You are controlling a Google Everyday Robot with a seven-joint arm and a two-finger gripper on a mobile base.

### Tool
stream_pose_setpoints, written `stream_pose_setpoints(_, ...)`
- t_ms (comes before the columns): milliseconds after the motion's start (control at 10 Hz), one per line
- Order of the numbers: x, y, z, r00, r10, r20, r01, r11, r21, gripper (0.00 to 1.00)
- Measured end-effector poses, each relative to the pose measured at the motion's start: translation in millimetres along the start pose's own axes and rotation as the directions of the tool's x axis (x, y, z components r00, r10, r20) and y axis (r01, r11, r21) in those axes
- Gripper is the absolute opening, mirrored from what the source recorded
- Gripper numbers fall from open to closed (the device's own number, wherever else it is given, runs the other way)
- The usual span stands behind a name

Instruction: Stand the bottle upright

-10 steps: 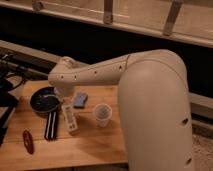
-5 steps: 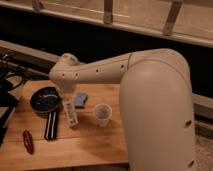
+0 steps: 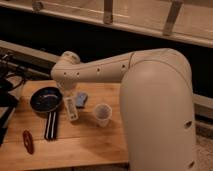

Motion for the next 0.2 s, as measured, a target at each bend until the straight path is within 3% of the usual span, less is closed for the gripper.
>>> stream_pose_setpoints(200,-6.6,-3.4,-4.3,0.999,0.014,0.036,-0.014,1.0,-0.002,0.0)
